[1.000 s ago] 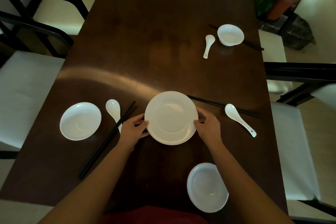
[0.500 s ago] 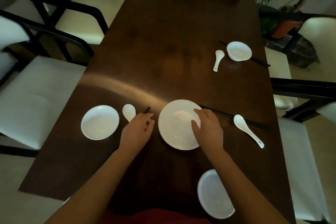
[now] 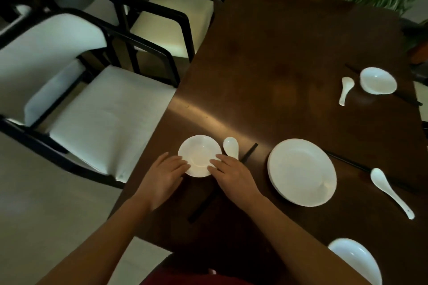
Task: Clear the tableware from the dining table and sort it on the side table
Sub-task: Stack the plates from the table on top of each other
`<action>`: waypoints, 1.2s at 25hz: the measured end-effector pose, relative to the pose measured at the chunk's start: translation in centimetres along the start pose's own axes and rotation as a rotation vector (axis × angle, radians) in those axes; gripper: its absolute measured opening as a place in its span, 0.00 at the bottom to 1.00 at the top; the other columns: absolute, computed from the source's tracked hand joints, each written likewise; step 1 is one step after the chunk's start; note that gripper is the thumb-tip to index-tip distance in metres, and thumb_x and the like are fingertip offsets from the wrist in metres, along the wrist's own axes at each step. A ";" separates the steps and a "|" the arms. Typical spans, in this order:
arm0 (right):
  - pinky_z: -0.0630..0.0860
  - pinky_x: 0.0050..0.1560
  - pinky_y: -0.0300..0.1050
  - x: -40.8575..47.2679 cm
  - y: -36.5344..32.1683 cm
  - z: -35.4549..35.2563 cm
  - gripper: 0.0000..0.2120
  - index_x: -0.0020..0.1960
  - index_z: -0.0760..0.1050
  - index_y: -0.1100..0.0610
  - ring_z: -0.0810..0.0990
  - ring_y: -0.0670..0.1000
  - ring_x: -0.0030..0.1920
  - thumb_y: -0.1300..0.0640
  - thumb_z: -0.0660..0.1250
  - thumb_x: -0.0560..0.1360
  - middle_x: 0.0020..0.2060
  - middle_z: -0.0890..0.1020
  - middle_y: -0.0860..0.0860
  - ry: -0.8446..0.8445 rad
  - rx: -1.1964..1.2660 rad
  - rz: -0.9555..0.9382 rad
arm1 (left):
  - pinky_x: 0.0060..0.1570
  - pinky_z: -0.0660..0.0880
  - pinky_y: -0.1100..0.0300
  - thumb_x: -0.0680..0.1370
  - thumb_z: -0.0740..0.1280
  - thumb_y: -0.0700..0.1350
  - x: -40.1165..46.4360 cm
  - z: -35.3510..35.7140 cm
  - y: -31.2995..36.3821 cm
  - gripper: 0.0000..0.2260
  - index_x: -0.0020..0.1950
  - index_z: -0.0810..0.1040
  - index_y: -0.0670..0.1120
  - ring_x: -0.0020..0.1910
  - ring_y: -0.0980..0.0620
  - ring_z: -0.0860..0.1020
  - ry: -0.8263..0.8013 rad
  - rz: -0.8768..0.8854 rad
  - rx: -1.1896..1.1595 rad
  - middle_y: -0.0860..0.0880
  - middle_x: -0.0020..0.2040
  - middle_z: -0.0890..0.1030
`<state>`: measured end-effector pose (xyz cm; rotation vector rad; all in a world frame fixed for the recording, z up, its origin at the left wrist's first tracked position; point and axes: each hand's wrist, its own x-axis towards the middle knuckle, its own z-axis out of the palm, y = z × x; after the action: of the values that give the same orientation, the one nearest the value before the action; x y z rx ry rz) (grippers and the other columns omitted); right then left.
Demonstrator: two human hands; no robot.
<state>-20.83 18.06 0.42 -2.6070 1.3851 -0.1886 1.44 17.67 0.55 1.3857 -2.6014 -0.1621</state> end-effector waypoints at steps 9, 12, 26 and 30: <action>0.80 0.47 0.48 1.3 2.2 0.5 0.19 0.46 0.82 0.59 0.85 0.53 0.45 0.59 0.81 0.57 0.43 0.86 0.54 0.156 0.027 -0.080 | 0.42 0.82 0.50 0.64 0.76 0.35 2.7 -0.2 -2.1 0.14 0.49 0.81 0.39 0.45 0.43 0.82 -0.029 0.085 -0.223 0.40 0.48 0.83; 0.80 0.48 0.46 -0.8 4.4 -1.3 0.18 0.48 0.82 0.60 0.84 0.54 0.46 0.59 0.79 0.60 0.44 0.86 0.55 0.293 -0.003 -0.059 | 0.44 0.81 0.51 0.63 0.78 0.36 5.3 -0.9 -0.1 0.16 0.48 0.82 0.38 0.44 0.44 0.83 0.062 0.187 -0.209 0.40 0.46 0.84; 0.79 0.49 0.44 -17.5 15.2 -3.8 0.12 0.45 0.83 0.61 0.84 0.53 0.46 0.66 0.76 0.62 0.43 0.86 0.55 0.355 -0.168 0.141 | 0.41 0.81 0.50 0.66 0.74 0.32 15.0 4.9 16.6 0.10 0.47 0.82 0.35 0.45 0.42 0.82 0.039 0.508 -0.355 0.38 0.46 0.83; 0.80 0.47 0.45 -18.8 16.4 -2.9 0.14 0.46 0.83 0.61 0.84 0.54 0.46 0.64 0.78 0.61 0.43 0.85 0.56 0.347 -0.120 0.113 | 0.39 0.82 0.49 0.63 0.77 0.33 14.5 6.4 17.8 0.15 0.48 0.82 0.36 0.45 0.43 0.82 0.010 0.493 -0.298 0.39 0.47 0.83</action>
<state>-45.06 24.36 -0.87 -2.6739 1.6969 -0.5830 -22.28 15.66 -0.78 0.6257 -2.6786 -0.4414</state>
